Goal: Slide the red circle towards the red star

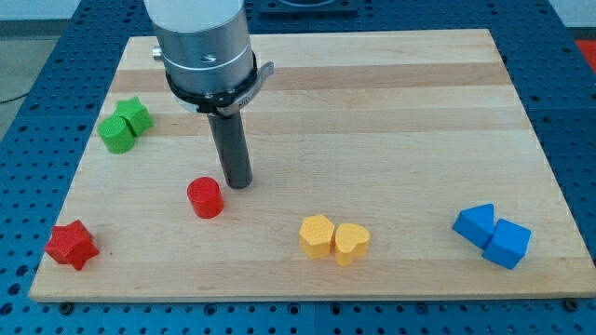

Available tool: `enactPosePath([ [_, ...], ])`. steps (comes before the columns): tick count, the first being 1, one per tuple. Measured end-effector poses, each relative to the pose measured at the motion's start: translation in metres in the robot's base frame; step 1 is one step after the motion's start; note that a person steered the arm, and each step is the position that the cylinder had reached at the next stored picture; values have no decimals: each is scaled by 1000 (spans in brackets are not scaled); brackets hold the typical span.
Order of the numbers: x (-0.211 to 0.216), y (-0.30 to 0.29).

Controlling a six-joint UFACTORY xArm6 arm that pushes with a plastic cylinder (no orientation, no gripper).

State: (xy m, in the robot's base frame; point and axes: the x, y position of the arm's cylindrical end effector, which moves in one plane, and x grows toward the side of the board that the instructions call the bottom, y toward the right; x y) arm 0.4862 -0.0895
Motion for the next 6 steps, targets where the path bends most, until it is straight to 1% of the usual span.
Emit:
enactPosePath([
  [2,10,-20],
  [3,10,-39],
  [4,16,-45],
  [6,35,-37],
])
